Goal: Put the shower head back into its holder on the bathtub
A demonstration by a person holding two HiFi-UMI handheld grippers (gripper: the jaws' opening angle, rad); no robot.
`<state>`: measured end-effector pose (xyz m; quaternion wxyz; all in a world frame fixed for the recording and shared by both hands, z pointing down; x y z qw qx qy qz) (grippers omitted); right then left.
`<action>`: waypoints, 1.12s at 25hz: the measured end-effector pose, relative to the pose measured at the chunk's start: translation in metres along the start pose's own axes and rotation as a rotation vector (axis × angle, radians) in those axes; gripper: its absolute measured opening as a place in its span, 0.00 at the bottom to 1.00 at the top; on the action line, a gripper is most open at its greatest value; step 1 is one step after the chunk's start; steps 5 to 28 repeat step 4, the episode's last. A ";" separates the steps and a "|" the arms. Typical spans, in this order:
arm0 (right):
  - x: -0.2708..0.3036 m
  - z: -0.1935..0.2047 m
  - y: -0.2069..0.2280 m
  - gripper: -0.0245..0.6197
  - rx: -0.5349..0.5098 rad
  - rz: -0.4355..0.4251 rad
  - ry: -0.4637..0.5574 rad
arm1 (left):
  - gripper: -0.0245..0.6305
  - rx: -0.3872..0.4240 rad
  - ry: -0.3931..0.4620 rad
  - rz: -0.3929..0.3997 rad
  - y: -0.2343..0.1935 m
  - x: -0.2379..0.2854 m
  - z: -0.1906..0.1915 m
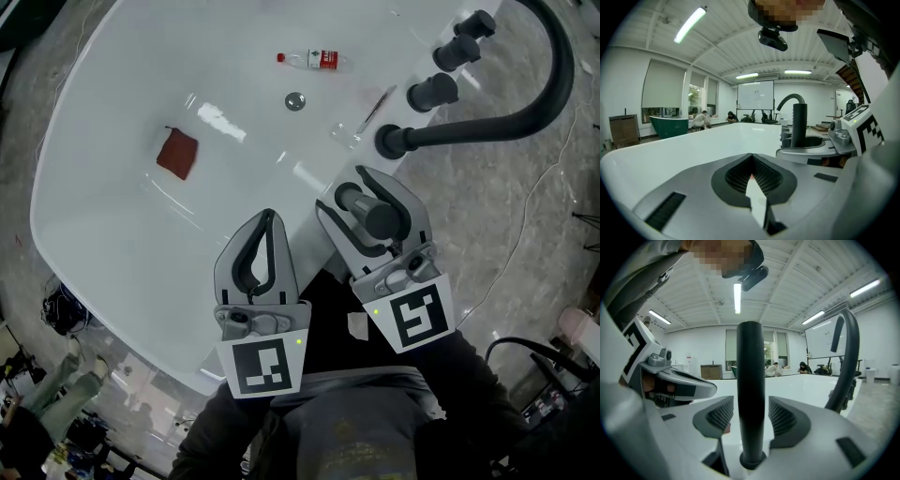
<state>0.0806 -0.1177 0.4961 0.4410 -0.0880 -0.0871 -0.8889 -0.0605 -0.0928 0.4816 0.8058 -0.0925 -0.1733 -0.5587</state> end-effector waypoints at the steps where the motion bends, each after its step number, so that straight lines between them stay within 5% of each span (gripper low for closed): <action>1: 0.000 0.000 0.000 0.39 -0.001 0.001 0.000 | 0.04 0.000 0.001 0.000 0.000 0.000 0.000; 28: -0.001 0.001 0.000 0.39 -0.002 0.003 -0.004 | 0.04 0.000 0.000 0.002 0.000 -0.001 0.001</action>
Point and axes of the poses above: the fingertips, and each gripper's own axes: x forward along the fingers, y to its right, z out of its underside, the point moved 7 cm from there along -x, backward along the fingers, and after that the axes turned 3 degrees about x, right-handed, at the moved point
